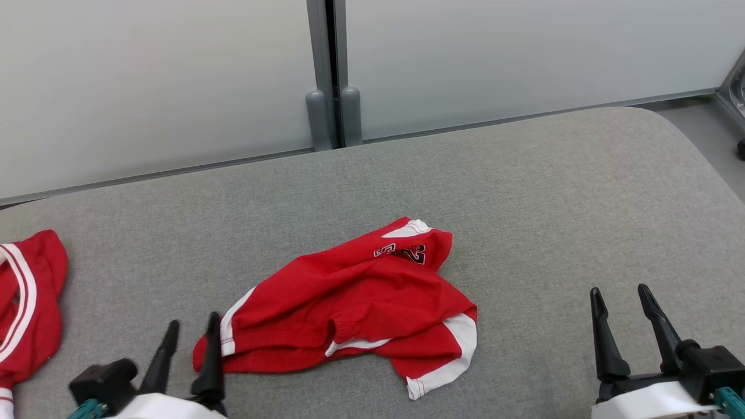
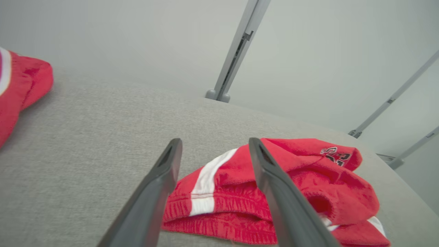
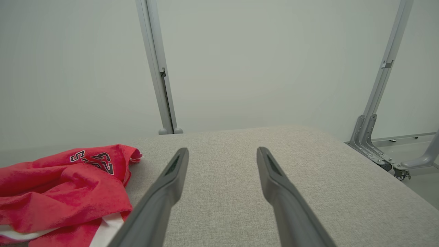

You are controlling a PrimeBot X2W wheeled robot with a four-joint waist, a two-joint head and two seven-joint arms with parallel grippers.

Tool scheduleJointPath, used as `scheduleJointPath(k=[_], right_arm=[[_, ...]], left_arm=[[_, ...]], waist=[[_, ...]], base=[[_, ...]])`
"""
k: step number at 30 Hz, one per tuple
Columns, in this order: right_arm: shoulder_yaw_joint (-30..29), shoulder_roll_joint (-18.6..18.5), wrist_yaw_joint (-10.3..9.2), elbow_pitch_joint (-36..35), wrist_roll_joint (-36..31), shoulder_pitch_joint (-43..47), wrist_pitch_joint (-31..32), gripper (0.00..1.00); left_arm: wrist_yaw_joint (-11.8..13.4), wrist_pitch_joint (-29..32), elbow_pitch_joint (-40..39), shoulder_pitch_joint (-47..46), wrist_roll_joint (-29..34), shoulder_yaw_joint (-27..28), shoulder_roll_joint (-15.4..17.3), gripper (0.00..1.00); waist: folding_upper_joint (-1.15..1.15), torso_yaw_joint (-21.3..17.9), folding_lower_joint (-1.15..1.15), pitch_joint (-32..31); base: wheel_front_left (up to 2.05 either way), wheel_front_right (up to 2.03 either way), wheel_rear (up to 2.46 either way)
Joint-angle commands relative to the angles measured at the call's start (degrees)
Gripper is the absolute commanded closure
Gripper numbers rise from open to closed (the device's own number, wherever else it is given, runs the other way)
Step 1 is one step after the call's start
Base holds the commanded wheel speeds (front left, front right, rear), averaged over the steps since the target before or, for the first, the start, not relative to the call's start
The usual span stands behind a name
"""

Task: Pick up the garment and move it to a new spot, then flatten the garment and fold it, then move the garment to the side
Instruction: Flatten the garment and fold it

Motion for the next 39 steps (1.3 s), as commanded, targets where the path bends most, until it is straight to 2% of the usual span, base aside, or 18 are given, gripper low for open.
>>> scheduleJointPath(k=[1, 4, 8, 17, 18, 19, 20, 26, 35, 37, 38, 39], right_arm=[[0.12, -0.31, 0.01, -0.29, -0.12, -0.76, -0.3, 0.0], [1.16, -0.32, 0.01, -0.42, 0.32, -1.84, -0.3, 0.0], [1.98, -0.31, 0.01, -0.75, 1.08, -2.89, -0.3, 0.0], [1.46, -0.3, 0.01, -0.99, 2.16, -3.35, -0.31, 0.0], [1.33, -0.3, 0.01, -1.0, 2.28, -3.24, -0.3, 0.0], [1.23, -0.3, 0.01, -1.0, 2.35, -3.16, -0.3, 0.0], [1.08, -0.31, 0.01, -0.98, 2.33, -3.02, -0.3, 0.0], [-0.28, -0.29, 0.01, -0.9, 2.31, -1.96, -0.3, 0.0], [-0.65, -0.31, 0.01, -0.45, 1.02, -1.13, -0.3, 0.0], [-0.81, -0.32, 0.01, -0.48, 1.03, -1.18, -0.3, 0.0], [-0.74, -0.31, 0.01, -0.43, 0.86, -1.16, -0.3, 0.0], [-0.6, -0.31, 0.01, -0.37, 0.71, -1.16, -0.3, 0.0]], left_arm=[[0.17, 1.28, -1.98, -1.41, 1.19, -1.82, -0.02, 0.0], [-1.3, 5.73, -4.14, -2.59, 2.47, -7.27, -0.86, 0.0], [-2.68, 10.04, -1.54, -4.91, 3.55, -12.05, -1.76, 0.0], [-2.58, 11.56, 7.24, -8.4, 4.63, -13.28, -1.93, 0.0], [-3.1, 11.76, 7.46, -8.6, 4.41, -13.52, -1.92, 0.09], [-3.61, 11.92, 7.6, -8.72, 4.01, -13.69, -1.98, 0.85], [-4.12, 12.18, 7.59, -8.69, 3.71, -13.92, -1.94, 1.0], [-4.98, 11.88, 4.16, -7.07, 1.08, -12.66, -2.27, 1.0], [-0.81, 13.0, -0.61, 3.7, -3.17, -7.17, 3.16, 1.0], [-0.78, 13.11, -0.55, 5.61, -3.84, -6.65, 3.84, 1.0], [-0.74, 12.86, -0.41, 6.22, -4.45, -6.18, 3.87, 0.71], [-0.16, 12.72, 0.07, 6.82, -4.23, -5.84, 4.36, 0.2]], waist=[[0.0, -0.66, 0.0, 0.46], [0.0, -2.29, 0.0, 1.23], [0.0, -4.71, 0.0, 2.5], [0.0, -8.49, 0.0, 4.46], [0.0, -8.59, 0.0, 4.54], [0.0, -8.62, 0.0, 4.58], [0.0, -8.56, 0.0, 4.57], [0.0, -5.76, 0.0, 4.17], [0.0, 1.46, 0.0, 2.54], [0.0, 2.51, 0.0, 2.46], [0.0, 2.94, 0.0, 2.42], [0.0, 3.2, 0.0, 2.41]], base=[[0.0, 0.0, 0.0], [0.0, 0.0, 0.0], [0.0, 0.0, 0.0], [0.0, 0.0, 0.0], [0.0, 0.0, 0.0], [0.0, 0.0, 0.0], [0.0, 0.0, 0.0], [0.0, 0.0, 0.0], [0.0, 0.0, 0.0], [0.0, 0.0, 0.0], [0.0, 0.0, 0.0], [0.0, 0.0, 0.0]])
